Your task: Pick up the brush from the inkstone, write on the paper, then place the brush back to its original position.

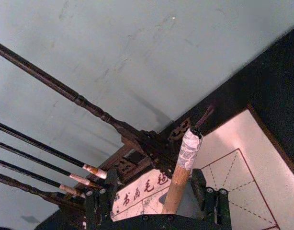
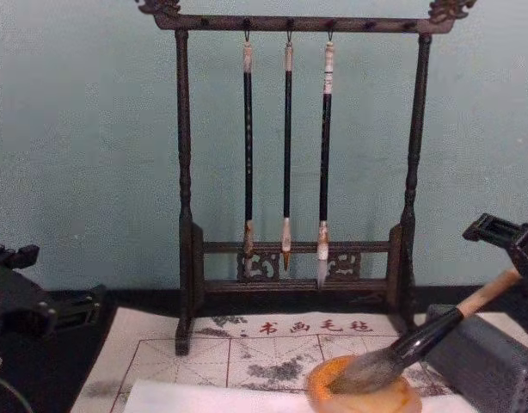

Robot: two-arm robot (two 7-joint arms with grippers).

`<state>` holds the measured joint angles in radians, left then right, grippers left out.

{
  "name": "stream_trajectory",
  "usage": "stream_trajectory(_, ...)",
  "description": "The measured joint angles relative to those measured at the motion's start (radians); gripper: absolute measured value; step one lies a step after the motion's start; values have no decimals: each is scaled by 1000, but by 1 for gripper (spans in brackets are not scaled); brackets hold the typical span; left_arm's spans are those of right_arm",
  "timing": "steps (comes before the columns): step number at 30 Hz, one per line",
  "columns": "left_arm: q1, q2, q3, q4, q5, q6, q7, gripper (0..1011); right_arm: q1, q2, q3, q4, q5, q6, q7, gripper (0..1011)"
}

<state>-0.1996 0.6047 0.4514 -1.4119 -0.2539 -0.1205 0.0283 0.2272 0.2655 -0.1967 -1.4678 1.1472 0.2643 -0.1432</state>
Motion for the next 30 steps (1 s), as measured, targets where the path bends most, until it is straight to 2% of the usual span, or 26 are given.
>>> stream_trajectory(7,0,0,0,0,0,0,0,1001,-1,6,-4,-2,10,-2,-2,1002)
stream_trajectory(16,0,0,0,0,0,0,0,1001,-29,33,-6,-44,54,3,-26,1002)
stream_trajectory(25,0,0,0,0,0,0,0,1001,-106,85,6,-138,103,20,-59,1002)
stream_trajectory(30,0,0,0,0,0,0,0,1001,-167,131,4,-204,97,5,-42,1002)
